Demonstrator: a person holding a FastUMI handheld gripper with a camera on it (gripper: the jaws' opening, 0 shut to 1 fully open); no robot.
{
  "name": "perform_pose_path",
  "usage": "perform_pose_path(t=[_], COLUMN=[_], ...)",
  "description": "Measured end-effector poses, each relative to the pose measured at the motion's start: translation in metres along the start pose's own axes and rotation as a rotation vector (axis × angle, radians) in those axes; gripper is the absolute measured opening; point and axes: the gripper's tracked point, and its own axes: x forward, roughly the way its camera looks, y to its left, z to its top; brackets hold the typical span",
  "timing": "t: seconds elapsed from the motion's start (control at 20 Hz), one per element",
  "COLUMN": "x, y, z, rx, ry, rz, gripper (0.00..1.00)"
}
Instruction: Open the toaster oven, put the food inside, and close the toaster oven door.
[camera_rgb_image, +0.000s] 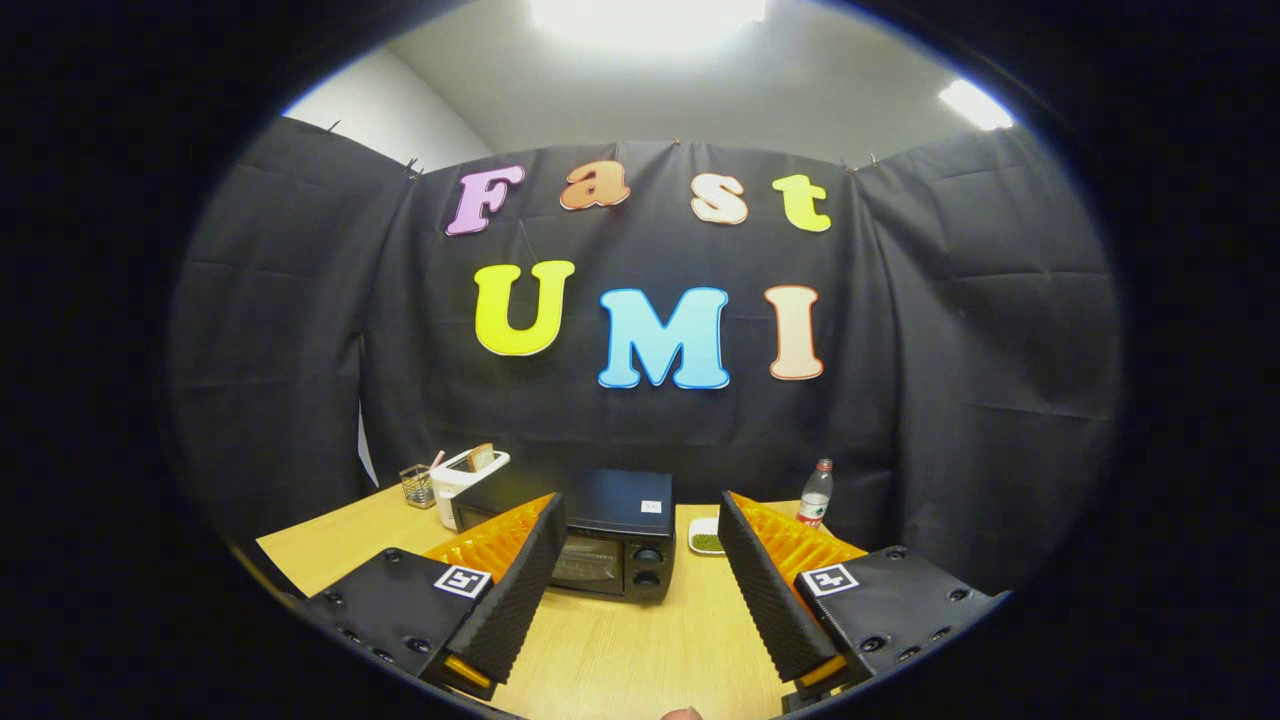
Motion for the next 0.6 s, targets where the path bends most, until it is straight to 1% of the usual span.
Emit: perform_pose_path(t=[0.3,0.6], x=[-0.037,-0.040], y=[-0.007,0.011], z=[-0.012,-0.015], rx=[0.013,0.016], ry=[-0.010,-0.003], rz=[-0.012,0.009], gripper=[0.97,0.97])
